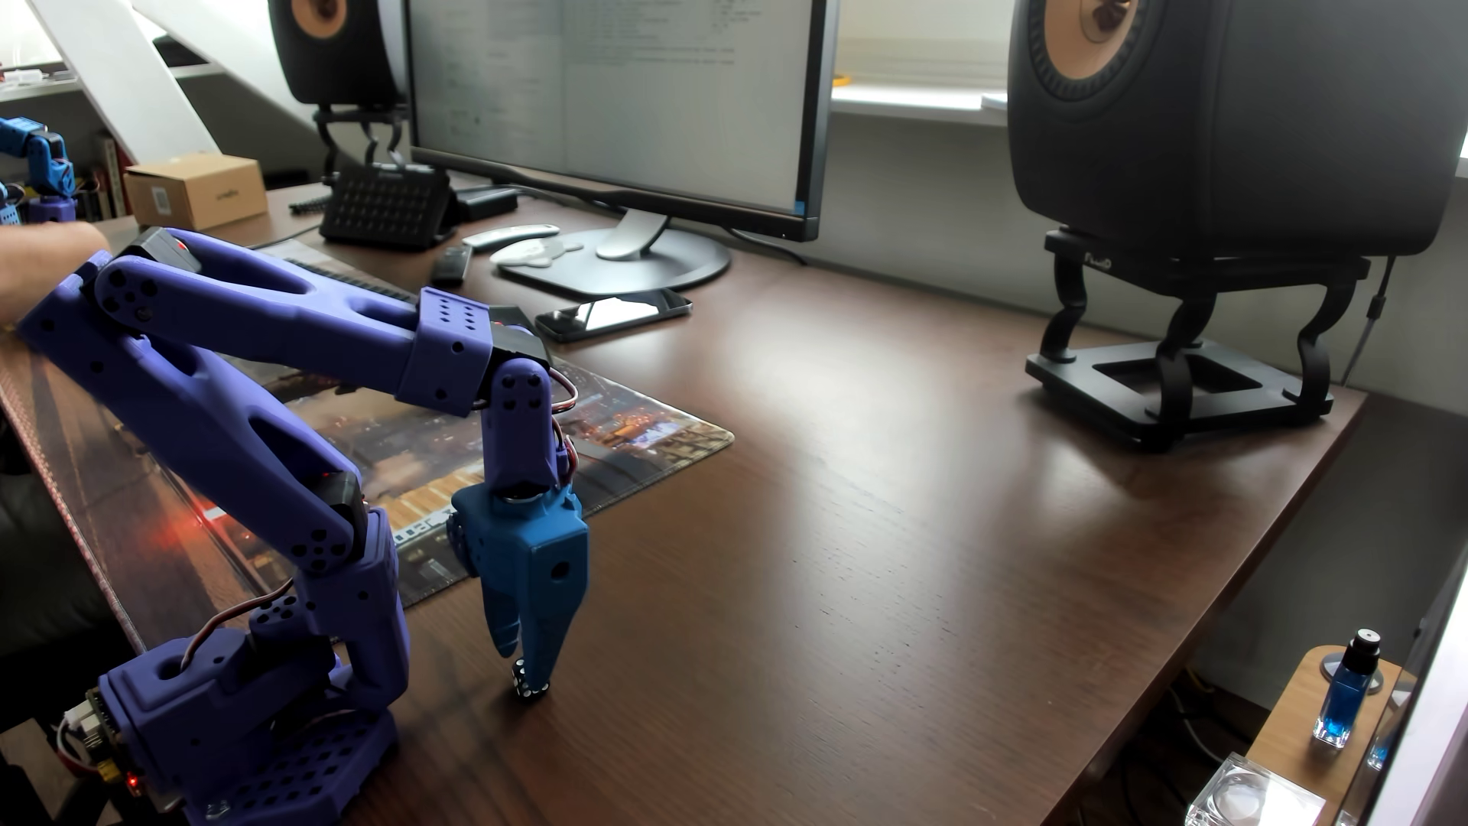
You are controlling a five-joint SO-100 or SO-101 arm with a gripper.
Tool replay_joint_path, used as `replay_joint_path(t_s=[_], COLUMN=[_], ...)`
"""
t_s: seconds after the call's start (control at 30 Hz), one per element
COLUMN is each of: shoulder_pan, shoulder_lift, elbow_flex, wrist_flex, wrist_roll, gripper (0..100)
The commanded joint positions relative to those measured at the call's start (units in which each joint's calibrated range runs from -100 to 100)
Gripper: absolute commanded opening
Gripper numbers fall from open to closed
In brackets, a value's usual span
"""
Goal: Grab the blue dice
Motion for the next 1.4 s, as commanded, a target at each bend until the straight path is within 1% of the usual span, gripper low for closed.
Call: replay_joint_path(t_s=[0.0,0.5,0.57,0.7,1.03,1.1,1.23,1.37], shoulder_pan=[0.4,0.56,0.56,0.56,0.31,-1.16,-5.82,-10.49], shoulder_lift=[0.01,-0.66,-0.66,-0.66,-0.66,-0.75,-0.66,-0.75], elbow_flex=[-0.16,2.1,2.1,2.1,1.11,-2.33,-12.91,-24.12], wrist_flex=[-0.55,-3.63,-3.63,-3.72,-3.54,-3.54,-2.86,2.27], wrist_roll=[0.18,-0.03,-0.03,-0.03,-0.29,-3.08,-11.59,-19.64], gripper=[16,16,13,2,2,2,2,2])
